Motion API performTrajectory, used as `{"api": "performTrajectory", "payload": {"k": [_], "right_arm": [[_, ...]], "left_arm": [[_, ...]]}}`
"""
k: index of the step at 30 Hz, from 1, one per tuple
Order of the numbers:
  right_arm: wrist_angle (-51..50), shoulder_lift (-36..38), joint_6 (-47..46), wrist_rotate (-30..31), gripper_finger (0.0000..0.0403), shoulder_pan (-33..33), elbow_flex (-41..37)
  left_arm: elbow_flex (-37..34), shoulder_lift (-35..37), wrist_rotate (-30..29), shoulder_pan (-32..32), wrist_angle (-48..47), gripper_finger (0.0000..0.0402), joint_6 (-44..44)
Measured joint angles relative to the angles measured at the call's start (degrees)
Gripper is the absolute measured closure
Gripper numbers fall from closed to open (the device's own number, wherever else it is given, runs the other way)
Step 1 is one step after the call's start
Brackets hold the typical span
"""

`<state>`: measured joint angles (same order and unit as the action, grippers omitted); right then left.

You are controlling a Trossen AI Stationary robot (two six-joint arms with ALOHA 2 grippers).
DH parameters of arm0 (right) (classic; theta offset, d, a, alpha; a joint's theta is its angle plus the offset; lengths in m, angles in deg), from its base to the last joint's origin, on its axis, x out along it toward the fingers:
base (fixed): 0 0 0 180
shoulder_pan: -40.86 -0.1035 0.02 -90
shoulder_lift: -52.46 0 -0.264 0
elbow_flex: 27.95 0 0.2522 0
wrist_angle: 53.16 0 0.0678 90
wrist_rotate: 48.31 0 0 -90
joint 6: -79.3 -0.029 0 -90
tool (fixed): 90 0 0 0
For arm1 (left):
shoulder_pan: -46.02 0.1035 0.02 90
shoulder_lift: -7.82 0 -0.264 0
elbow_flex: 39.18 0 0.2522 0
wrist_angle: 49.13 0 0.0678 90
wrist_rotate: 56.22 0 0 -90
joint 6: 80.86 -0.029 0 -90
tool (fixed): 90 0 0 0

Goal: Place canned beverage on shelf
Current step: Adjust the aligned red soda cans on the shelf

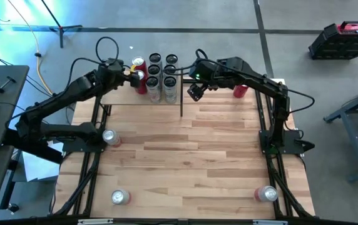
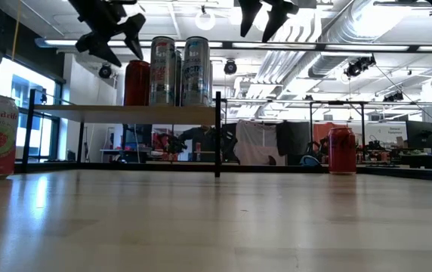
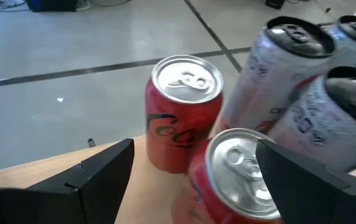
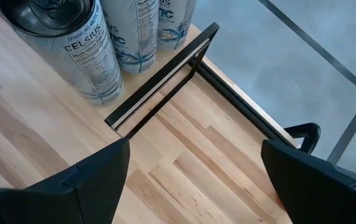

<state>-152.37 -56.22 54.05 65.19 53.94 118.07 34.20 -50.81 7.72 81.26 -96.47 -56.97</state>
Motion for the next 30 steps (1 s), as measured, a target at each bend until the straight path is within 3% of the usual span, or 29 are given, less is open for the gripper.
{"api": "performTrajectory", "payload": {"k": [14, 26, 30], "right_arm": [[0.0, 0.0, -1.3, -0.1, 0.0054, -1.7, 0.0], [0.0, 0.0, -1.9, -0.1, 0.0054, -1.9, 0.0], [0.0, 0.0, -1.9, -0.1, 0.0054, -1.9, 0.0]], "left_arm": [[0.0, 0.0, 1.2, 5.3, -2.2, 0.0076, -1.1], [2.9, 0.2, 1.6, 5.7, -3.5, 0.0076, -2.6], [3.0, -0.1, 4.2, 5.7, -3.4, 0.0076, -2.5]]}}
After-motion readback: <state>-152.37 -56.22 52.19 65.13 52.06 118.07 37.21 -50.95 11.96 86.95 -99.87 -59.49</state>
